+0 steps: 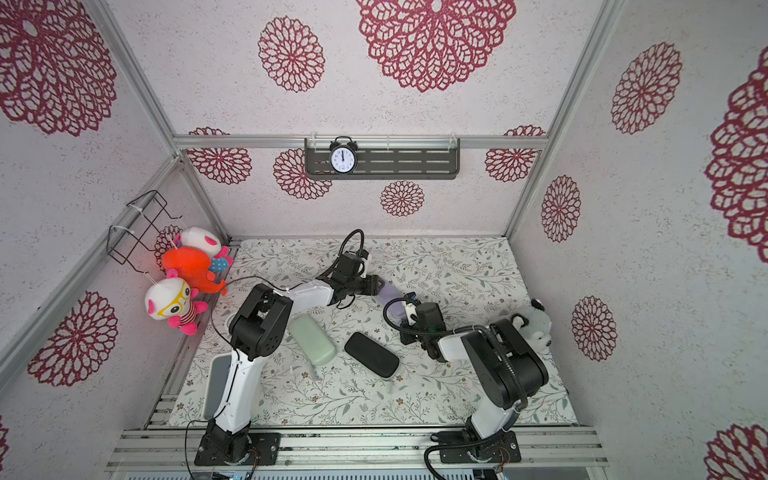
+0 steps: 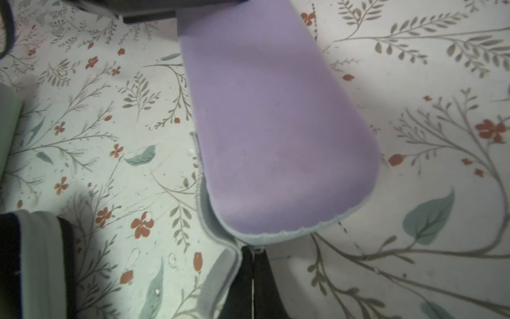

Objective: Put umbrellas into zippered umbrella sleeves
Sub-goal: Zip the zipper on the umbrella sleeve.

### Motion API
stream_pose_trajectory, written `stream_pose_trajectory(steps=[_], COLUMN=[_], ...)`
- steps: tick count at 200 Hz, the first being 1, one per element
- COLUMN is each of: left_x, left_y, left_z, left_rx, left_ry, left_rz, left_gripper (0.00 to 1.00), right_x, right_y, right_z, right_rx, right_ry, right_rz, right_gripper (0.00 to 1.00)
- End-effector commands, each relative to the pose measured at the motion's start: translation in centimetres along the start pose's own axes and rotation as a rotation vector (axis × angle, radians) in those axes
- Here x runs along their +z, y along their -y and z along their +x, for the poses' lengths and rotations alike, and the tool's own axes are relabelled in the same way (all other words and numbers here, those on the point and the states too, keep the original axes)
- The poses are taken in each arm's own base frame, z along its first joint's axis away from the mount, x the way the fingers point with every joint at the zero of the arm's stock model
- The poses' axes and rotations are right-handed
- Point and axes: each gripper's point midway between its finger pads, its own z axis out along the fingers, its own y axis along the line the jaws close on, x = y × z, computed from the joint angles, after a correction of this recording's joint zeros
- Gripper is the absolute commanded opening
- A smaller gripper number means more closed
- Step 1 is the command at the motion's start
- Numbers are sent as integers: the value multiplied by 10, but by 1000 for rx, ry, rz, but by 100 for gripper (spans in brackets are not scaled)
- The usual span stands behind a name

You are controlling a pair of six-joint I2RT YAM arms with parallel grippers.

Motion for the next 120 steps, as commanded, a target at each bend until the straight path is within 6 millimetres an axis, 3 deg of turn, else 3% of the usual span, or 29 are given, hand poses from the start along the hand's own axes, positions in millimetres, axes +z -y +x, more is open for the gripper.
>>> stream_pose_trajectory(steps=[1, 49, 120], left_x=[11, 11, 9], left_y=[-14, -9, 0], left_z=[88, 98, 112], left_rx=[-59, -77, -98], left_ry=[-233, -258, -280], left_rz=[-66, -43, 4], left_gripper=[57, 54, 50], right_x=[-7, 0, 41], right_y=[-20, -39, -56], right_z=[-8, -24, -53], right_rx=[-23, -43, -72], right_ry=[30, 74, 73], right_rz=[-60, -94, -129], right_gripper=[0, 0, 0])
